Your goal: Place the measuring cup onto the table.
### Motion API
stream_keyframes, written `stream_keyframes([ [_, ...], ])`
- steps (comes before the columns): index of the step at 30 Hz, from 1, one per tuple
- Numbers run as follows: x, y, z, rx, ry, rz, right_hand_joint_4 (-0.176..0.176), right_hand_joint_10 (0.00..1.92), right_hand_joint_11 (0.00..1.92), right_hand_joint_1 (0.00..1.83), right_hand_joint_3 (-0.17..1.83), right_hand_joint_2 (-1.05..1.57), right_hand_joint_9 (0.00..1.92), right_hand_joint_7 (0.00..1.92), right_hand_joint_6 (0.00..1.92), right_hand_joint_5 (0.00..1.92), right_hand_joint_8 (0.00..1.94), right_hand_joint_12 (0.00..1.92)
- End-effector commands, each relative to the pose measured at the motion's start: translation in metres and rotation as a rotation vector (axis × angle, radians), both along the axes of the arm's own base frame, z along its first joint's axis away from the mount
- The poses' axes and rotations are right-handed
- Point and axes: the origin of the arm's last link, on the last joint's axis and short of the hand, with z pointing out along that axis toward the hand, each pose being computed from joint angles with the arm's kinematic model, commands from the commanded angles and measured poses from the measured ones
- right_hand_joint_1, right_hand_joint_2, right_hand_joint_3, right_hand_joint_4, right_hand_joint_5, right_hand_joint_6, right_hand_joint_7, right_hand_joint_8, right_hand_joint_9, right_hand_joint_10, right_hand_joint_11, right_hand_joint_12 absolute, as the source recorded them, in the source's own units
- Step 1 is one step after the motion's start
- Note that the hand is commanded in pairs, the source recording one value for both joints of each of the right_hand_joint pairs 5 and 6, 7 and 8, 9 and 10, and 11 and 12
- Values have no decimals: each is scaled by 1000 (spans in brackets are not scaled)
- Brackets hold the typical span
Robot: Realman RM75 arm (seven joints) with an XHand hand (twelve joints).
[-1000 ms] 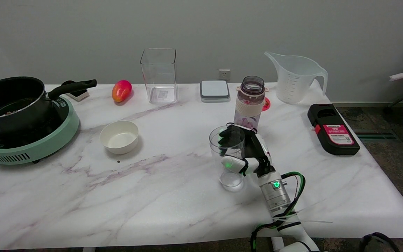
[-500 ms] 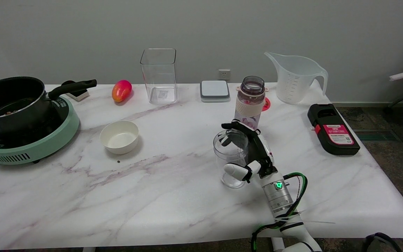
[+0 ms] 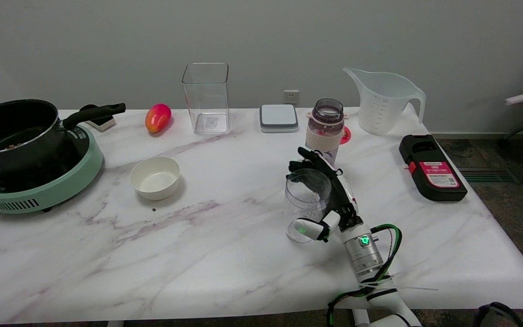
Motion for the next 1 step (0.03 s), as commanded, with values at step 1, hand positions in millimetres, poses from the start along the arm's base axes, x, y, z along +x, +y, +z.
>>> stream_keyframes([
  [1, 3, 0, 12, 3, 8, -5, 0, 524, 610, 1310, 1296, -638, 524, 523, 170, 170, 523, 610],
])
